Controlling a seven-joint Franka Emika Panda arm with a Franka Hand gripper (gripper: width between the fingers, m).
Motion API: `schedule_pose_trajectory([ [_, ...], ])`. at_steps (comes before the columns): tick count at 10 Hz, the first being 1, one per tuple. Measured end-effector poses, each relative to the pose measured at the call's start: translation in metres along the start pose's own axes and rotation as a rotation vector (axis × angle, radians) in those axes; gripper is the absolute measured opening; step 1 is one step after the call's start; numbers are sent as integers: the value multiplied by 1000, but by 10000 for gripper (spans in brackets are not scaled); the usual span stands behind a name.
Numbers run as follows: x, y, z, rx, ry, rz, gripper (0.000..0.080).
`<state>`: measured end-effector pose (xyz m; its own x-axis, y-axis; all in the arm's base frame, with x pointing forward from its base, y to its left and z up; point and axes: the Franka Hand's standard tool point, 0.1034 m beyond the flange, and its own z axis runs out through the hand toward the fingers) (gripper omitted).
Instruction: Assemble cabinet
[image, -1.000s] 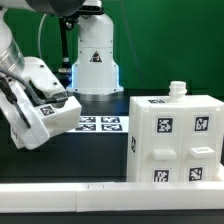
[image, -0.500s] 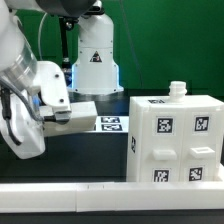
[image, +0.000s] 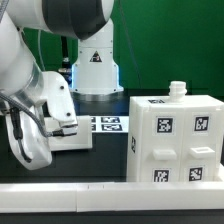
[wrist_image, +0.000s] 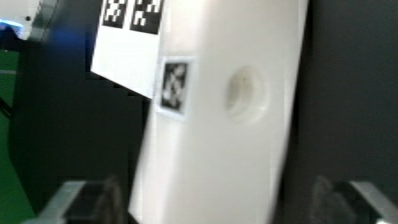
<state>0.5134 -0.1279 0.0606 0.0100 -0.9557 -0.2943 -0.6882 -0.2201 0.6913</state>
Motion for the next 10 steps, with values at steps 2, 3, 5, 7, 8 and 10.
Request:
schedule_pose_trajectory([
  [2, 0, 0, 0, -1, 0, 0, 641],
  [3, 0, 0, 0, 0, 0, -1, 764],
  [5, 0, 1, -2, 3, 1, -3, 789],
  [7, -1, 8, -3, -33, 17, -69, 796],
  [8, -4, 16, -1, -89, 36, -122, 796],
  [10, -8, 14, -4, -82, 36, -154, 795],
])
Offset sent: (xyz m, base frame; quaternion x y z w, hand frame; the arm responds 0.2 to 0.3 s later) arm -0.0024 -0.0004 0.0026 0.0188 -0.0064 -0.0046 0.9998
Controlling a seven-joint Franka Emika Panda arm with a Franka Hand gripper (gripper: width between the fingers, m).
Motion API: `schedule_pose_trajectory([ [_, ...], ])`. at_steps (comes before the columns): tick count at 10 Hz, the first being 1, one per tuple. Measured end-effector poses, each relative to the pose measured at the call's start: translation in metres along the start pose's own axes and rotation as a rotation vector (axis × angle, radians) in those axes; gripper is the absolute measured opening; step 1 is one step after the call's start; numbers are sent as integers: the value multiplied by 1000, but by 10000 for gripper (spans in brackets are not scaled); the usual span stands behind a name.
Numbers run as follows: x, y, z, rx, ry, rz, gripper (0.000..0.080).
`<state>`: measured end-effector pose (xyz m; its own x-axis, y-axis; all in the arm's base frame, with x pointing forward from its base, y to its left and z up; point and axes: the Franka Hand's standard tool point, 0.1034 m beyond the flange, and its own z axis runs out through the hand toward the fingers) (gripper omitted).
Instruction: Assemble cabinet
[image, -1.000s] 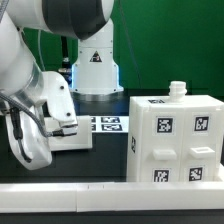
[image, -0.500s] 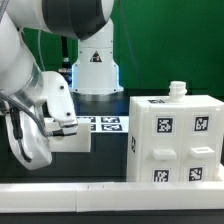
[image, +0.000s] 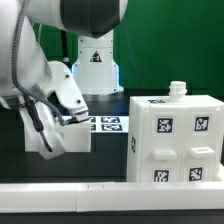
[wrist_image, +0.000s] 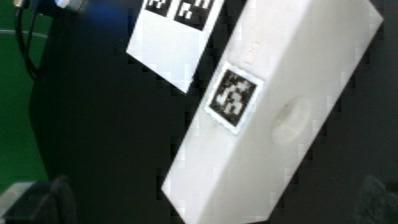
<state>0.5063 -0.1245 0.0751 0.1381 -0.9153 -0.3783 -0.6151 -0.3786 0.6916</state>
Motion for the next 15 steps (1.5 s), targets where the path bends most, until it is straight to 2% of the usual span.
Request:
schedule_pose_trajectory([
  [1, 3, -2, -2, 14, 11, 2, 795],
  [2, 3, -2, -1, 14, 12, 1, 795],
  [3, 5, -7, -7, 70, 21, 18, 795],
  [5, 4, 4, -27, 218, 7, 137, 795],
  [7, -6, 12, -28, 326, 35, 158, 795],
  [8, -4, 9, -29, 403, 36, 146, 795],
  [10, 0, 4, -34, 531, 57, 140, 795],
  [11, 1, 5, -33, 590, 72, 146, 795],
  [13, -4, 8, -11, 680, 114, 182, 795],
  [14, -7, 8, 1, 708, 137, 204, 795],
  [15, -7, 5, 8, 772, 160, 239, 795],
])
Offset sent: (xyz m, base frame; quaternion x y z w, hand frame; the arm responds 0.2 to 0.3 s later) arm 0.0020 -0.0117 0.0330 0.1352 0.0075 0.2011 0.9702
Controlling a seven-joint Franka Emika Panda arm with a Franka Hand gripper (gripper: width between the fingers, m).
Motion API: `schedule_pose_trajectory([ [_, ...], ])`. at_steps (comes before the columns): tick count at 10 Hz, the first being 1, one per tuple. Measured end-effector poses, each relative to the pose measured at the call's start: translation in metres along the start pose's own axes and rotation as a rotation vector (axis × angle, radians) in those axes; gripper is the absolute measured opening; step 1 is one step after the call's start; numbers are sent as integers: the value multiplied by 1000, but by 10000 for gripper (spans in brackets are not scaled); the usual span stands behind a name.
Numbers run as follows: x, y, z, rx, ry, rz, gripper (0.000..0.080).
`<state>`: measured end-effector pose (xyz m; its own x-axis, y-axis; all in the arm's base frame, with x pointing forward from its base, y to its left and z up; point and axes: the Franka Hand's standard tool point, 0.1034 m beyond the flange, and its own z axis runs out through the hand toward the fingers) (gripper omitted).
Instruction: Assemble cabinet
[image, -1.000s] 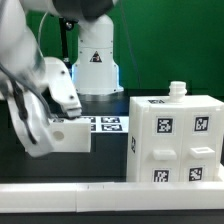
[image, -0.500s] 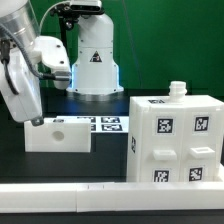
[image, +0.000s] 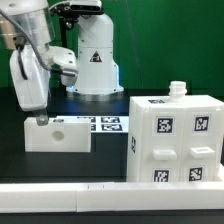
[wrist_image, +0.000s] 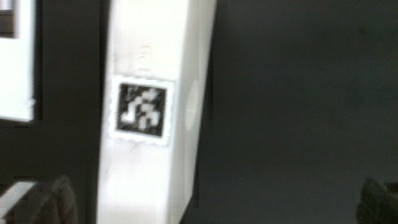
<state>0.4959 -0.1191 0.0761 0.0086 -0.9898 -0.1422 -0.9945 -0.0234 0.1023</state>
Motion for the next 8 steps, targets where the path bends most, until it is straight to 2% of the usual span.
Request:
schedule_pose_trajectory([
  [1, 0, 1, 1, 38, 0, -17, 795],
  [2, 7, -4, -1, 125, 23, -17, 795],
  [3, 11, -2, 0, 185, 42, -15, 795],
  [4, 14, -1, 0, 220, 56, -21, 795],
  [5, 25, 2, 0, 285, 101, -32, 795],
  [6, 33, 17, 7, 306, 130, -29, 795],
  [7, 41, 27, 8, 342, 159, -37, 795],
  [8, 39, 27, 2, 378, 147, -14, 795],
])
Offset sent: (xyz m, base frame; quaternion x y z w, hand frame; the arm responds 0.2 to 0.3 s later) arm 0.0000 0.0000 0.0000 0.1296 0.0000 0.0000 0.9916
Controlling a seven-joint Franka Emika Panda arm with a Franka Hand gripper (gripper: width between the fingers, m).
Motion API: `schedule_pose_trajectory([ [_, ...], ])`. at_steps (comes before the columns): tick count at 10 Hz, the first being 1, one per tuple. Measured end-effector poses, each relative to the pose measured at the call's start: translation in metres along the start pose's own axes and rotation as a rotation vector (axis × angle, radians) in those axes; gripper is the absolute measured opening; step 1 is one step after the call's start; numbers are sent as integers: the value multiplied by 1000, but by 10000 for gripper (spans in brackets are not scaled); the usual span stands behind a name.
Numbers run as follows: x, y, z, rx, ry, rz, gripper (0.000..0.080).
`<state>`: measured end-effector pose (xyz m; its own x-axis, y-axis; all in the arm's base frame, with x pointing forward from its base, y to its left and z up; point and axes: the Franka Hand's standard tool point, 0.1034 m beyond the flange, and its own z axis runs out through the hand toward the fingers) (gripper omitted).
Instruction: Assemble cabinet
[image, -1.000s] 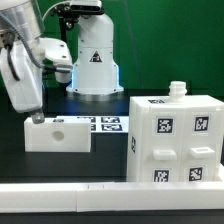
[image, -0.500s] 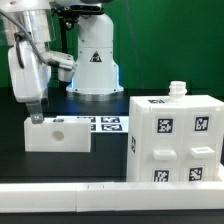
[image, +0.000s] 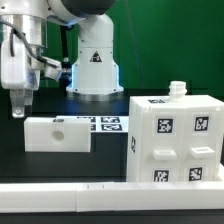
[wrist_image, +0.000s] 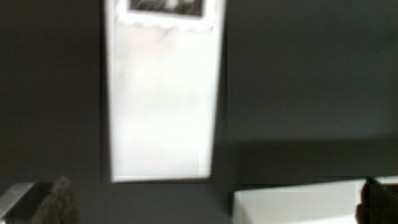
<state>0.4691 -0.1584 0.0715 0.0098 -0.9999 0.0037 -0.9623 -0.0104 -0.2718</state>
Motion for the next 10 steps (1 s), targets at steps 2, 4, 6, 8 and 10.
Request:
schedule_pose_trajectory([
  [2, -12, -34, -47, 128, -31, 36, 795],
  [4, -24, -38, -45, 109, -36, 58, 795],
  [6, -31, -38, -40, 102, -37, 62, 795],
  [8, -33, -40, -44, 113, -49, 87, 795],
  [10, -31, -54, -66, 171, -72, 137, 795],
])
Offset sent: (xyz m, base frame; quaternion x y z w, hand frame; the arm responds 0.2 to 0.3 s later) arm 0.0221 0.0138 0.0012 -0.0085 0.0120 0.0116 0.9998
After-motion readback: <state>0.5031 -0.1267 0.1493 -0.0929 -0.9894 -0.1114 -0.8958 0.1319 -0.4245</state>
